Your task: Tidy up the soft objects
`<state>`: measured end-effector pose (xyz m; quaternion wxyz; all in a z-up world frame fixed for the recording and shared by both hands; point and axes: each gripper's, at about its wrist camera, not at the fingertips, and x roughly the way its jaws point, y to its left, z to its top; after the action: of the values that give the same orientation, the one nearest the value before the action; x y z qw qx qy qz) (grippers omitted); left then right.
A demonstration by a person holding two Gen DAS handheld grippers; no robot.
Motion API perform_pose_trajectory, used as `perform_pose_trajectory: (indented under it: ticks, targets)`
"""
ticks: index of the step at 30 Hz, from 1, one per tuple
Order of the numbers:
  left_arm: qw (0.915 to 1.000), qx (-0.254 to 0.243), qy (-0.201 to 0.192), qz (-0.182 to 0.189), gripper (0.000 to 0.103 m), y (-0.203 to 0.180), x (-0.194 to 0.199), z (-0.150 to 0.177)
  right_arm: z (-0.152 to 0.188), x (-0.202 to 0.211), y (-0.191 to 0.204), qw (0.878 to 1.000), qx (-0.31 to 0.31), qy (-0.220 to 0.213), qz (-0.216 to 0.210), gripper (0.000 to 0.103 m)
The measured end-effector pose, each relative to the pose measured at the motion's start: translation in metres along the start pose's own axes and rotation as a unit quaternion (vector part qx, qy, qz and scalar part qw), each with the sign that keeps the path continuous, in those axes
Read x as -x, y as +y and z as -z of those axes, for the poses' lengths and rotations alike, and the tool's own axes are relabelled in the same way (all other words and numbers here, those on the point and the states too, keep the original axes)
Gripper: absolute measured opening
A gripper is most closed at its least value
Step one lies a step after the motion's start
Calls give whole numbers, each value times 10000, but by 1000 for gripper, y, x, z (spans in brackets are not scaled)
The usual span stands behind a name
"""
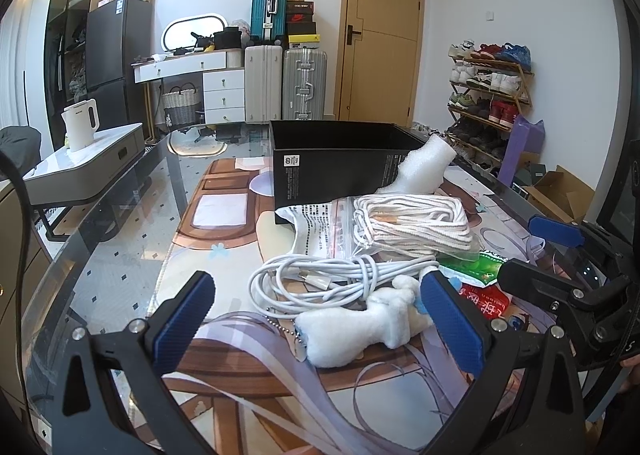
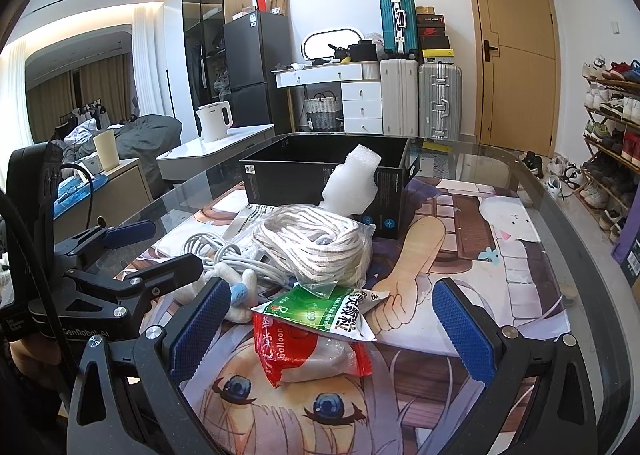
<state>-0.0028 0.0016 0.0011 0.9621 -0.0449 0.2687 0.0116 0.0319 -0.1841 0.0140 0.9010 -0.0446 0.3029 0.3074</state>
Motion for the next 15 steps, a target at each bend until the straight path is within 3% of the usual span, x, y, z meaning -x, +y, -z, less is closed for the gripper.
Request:
perform_pose_trajectory:
  ticks: [15]
  targets:
    - [10000,1,-6,-32,103,1,-5,6,2,-1,1,10000,-13,-29,21,102]
